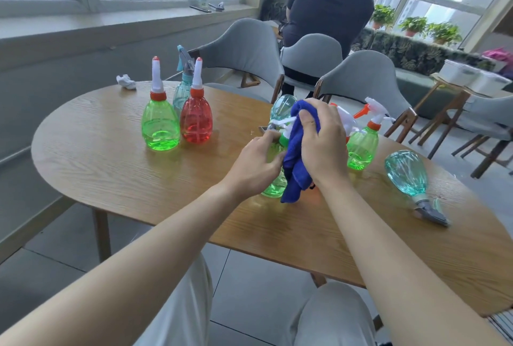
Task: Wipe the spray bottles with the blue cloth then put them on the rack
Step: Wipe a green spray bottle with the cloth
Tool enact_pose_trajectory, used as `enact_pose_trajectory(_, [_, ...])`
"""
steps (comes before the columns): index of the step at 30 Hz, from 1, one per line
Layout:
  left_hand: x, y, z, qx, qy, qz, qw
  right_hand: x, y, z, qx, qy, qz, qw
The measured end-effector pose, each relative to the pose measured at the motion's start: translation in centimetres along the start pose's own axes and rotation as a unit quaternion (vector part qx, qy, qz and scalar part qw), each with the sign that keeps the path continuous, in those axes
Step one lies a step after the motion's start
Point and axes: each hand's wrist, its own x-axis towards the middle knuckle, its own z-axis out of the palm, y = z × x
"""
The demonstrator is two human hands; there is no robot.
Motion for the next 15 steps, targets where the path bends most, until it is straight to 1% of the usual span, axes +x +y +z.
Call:
enact_pose_trajectory(2, [0.1, 0.0, 0.1, 0.003, -0.001, 0.001, 1.000, -0.2, -0.1, 0.0, -0.007, 0.015, 0.013, 1.000])
enact_pose_trajectory(3, [0.1, 0.0, 0.1, 0.005, -0.001, -0.001, 1.000, -0.3, -0.2, 0.1, -0.023, 0.013, 0.005, 1.000])
enact_pose_trajectory(5, [0.0, 0.0, 0.0, 0.005, -0.002, -0.005, 1.000, -0.6, -0.4, 0.3, -0.104, -0.008, -0.052, 0.993])
enact_pose_trajectory(6, [0.0, 0.0, -0.1, 0.001, -0.003, -0.005, 1.000, -0.7, -0.6, 0.4, -0.162, -0.018, -0.093, 0.982])
enact_pose_trajectory(8, [0.1, 0.1, -0.2, 0.000, -0.005, -0.003, 1.000, -0.6, -1.0, 0.5, -0.271, -0.031, -0.162, 0.948])
enact_pose_trajectory(10, [0.2, 0.2, -0.2, 0.005, -0.004, -0.007, 1.000, -0.2, -1.3, 0.7, -0.342, -0.052, -0.206, 0.916])
enact_pose_trajectory(12, [0.2, 0.4, -0.1, 0.006, -0.005, -0.018, 1.000, 0.1, -1.4, 1.1, -0.378, -0.083, -0.231, 0.893])
enact_pose_trajectory(13, [0.3, 0.4, 0.0, 0.010, -0.007, -0.022, 1.000, 0.3, -1.4, 1.3, -0.380, -0.092, -0.237, 0.889])
enact_pose_trajectory(15, [0.4, 0.4, 0.0, 0.021, -0.017, -0.026, 0.999, 0.7, -1.2, 1.4, -0.355, -0.091, -0.241, 0.899])
